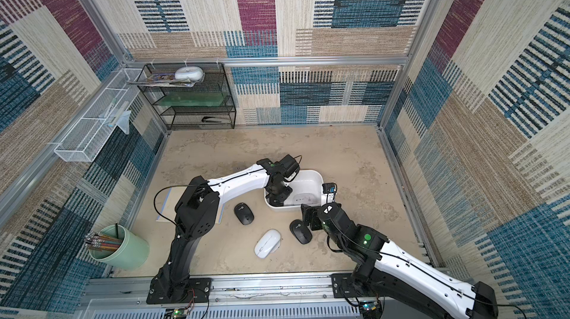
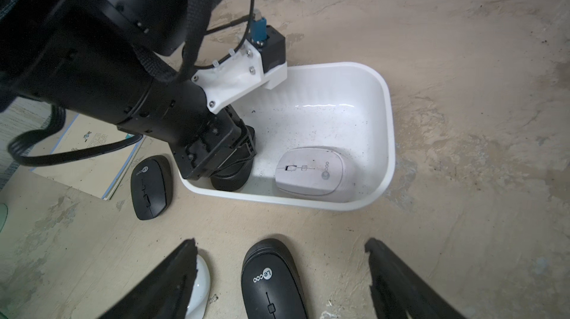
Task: Take out the mouse from the storage box
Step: Pick up the mouse from the storage box.
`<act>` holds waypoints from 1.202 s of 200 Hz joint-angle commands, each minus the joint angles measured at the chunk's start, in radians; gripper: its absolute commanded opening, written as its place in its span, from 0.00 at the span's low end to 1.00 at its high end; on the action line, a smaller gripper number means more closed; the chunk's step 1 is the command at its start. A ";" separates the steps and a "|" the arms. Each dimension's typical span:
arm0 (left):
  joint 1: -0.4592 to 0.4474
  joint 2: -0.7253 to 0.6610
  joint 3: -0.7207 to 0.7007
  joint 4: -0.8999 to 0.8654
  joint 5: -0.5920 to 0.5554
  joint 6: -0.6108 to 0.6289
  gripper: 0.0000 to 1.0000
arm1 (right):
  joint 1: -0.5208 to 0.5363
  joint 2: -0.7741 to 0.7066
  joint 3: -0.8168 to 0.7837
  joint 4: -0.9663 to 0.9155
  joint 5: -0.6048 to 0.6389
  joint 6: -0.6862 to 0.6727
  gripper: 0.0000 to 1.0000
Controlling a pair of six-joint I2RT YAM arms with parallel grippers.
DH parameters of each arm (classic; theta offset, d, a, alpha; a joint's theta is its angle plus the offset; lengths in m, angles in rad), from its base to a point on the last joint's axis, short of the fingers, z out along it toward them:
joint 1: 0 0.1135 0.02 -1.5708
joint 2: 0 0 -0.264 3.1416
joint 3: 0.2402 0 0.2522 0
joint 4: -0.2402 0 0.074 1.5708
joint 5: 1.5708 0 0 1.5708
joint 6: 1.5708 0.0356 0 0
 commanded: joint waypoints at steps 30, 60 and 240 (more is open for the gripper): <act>0.000 0.065 0.091 -0.040 0.035 -0.004 0.35 | 0.000 -0.010 -0.007 0.014 0.015 -0.006 0.89; 0.000 0.086 0.158 -0.026 0.048 0.001 0.33 | 0.000 0.033 0.006 0.019 0.015 -0.013 0.90; 0.010 0.028 -0.001 0.057 0.026 -0.204 0.78 | -0.015 0.080 0.011 0.039 0.024 -0.051 0.92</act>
